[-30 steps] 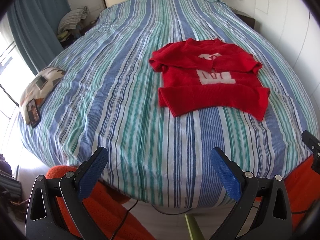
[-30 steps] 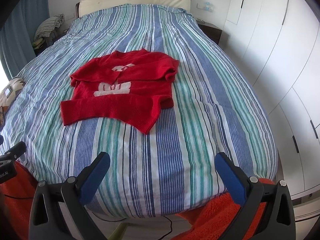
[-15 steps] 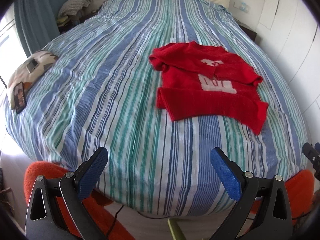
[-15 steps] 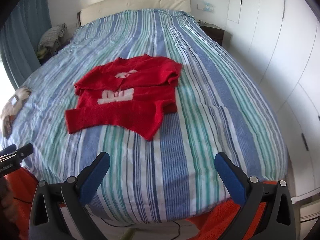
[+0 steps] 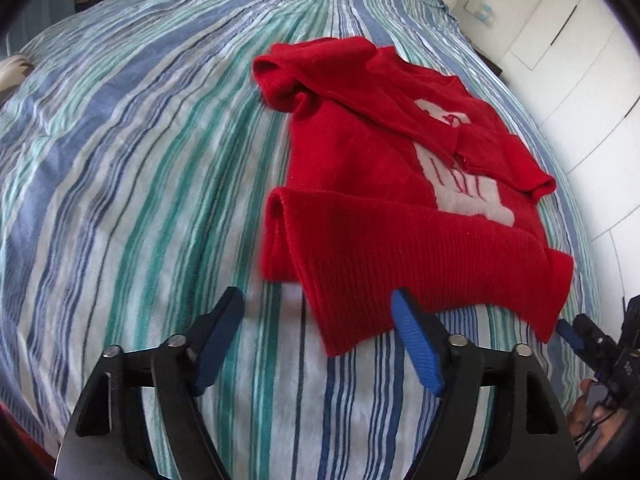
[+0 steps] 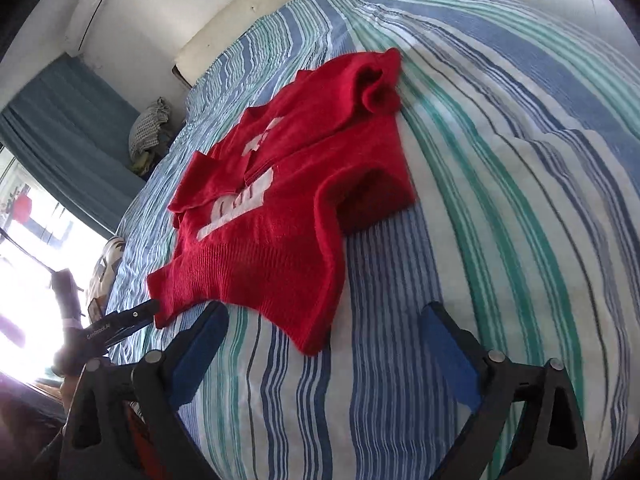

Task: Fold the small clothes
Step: 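Grasp the sweater hem with the left gripper while the right gripper grasps the hem too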

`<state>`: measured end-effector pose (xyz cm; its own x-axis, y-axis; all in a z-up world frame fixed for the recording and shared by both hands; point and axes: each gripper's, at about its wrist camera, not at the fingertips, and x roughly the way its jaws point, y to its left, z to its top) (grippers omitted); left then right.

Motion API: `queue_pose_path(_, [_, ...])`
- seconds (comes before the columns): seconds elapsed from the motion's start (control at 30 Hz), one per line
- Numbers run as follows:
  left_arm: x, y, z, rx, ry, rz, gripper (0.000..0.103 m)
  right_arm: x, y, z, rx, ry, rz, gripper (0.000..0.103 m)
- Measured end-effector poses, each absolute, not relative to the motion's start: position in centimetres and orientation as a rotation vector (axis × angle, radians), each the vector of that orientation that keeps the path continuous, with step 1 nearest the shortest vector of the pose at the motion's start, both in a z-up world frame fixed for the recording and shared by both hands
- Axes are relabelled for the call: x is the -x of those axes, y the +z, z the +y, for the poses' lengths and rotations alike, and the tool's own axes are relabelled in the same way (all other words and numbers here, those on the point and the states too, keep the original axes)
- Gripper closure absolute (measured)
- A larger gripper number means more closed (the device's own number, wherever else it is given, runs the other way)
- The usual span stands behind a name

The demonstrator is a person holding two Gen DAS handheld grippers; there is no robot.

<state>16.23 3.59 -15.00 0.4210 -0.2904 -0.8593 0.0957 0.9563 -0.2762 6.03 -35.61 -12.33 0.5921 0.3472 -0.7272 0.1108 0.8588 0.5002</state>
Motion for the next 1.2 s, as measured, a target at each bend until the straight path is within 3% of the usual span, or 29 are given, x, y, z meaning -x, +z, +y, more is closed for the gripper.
queue_pose_path(0.1, [-16.9, -15.5, 3.3, 0.212, -0.241, 1.135, 0.051, -7.7, -13.3, -34.5, -0.507, 0.174, 0.953, 0.023])
queue_pose_path(0.17, [-17.1, -15.6, 3.3, 0.236, -0.248, 1.138, 0.074, -8.3, -13.7, -34.2, -0.513, 0.165, 0.956, 0.039])
queue_pose_path(0.2, [-17.2, -15.7, 3.4, 0.257, -0.261, 1.144, 0.094, -8.5, -13.8, -34.3, -0.518, 0.154, 0.963, 0.059])
queue_pose_path(0.23, [-17.1, -15.6, 3.5, 0.274, -0.268, 1.148, 0.096, -8.6, -13.8, -34.4, -0.529, 0.138, 0.974, 0.087])
queue_pose_path(0.27, [-17.0, -15.4, 3.7, 0.275, -0.268, 1.144, 0.097, -8.5, -13.6, -34.8, -0.545, 0.127, 0.983, 0.099])
queue_pose_path(0.57, [-9.0, -10.9, 7.5, 0.178, -0.423, 1.211, 0.099, -1.7, -7.4, -36.5, -0.557, 0.202, 1.094, 0.099])
queue_pose_path(0.8, [-7.6, -15.3, 6.3, 0.073, -0.339, 1.285, 0.099, -1.2, -12.2, -35.6, -0.471, 0.083, 1.191, 0.098])
queue_pose_path(0.9, [-7.6, -15.1, 5.7, 0.062, -0.328, 1.252, 0.098, -1.7, -13.2, -35.1, -0.493, 0.081, 1.152, 0.091])
queue_pose_path(1.0, [-7.6, -14.8, 5.5, 0.066, -0.343, 1.22, 0.097, -1.6, -13.2, -35.2, -0.543, 0.117, 1.131, 0.07])
queue_pose_path(1.07, [-7.7, -15.2, 5.4, 0.068, -0.34, 1.231, 0.097, -1.3, -13.2, -35.0, -0.533, 0.131, 1.138, 0.069])
queue_pose_path(1.1, [-7.7, -15.5, 5.3, 0.07, -0.336, 1.244, 0.097, -1.3, -13.4, -34.7, -0.517, 0.139, 1.155, 0.07])
queue_pose_path(1.17, [-8.2, -16.2, 4.7, 0.048, -0.303, 1.245, 0.099, -1.0, -13.3, -34.4, -0.441, 0.099, 1.179, 0.098])
queue_pose_path(1.2, [-8.1, -16.2, 4.5, 0.027, -0.278, 1.242, 0.1, -0.9, -13.4, -34.3, -0.419, 0.077, 1.189, 0.099])
